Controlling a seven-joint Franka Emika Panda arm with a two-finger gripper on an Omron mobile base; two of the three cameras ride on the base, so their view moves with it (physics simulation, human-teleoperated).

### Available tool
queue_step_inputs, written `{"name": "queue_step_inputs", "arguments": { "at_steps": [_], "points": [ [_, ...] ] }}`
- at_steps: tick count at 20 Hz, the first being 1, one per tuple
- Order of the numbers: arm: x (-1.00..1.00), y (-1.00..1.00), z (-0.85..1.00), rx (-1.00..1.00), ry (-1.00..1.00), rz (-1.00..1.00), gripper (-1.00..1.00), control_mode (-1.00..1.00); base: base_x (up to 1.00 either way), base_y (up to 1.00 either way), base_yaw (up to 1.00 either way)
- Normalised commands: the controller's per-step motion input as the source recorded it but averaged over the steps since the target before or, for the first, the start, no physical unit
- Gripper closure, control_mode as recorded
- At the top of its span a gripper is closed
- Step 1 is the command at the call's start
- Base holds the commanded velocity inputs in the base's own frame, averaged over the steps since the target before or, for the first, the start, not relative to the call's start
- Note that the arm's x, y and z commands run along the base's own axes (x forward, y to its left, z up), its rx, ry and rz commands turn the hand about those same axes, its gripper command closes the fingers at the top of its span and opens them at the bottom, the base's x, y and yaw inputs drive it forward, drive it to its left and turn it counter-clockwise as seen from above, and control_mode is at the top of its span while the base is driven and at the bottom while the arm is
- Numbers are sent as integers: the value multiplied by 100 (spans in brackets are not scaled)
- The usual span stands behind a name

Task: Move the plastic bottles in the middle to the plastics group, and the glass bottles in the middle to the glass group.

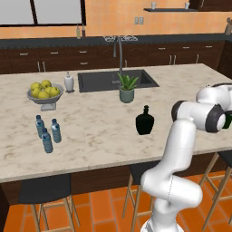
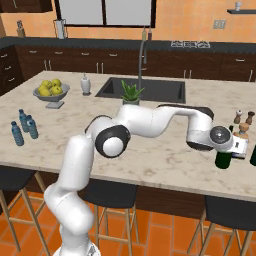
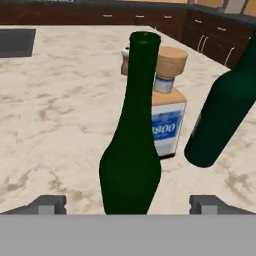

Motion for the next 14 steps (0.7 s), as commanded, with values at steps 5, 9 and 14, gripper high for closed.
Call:
{"name": "queue_step_inputs", "arguments": {
  "at_steps": [5, 9, 14],
  "points": [
    [-67, 45, 48, -8, -2, 0, -100, -100, 0, 0, 0],
    [-53, 85, 68, -5, 3, 0, -100, -100, 0, 0, 0],
    [-14, 100, 73, -4, 22, 0, -100, -100, 0, 0, 0]
  ]
}}
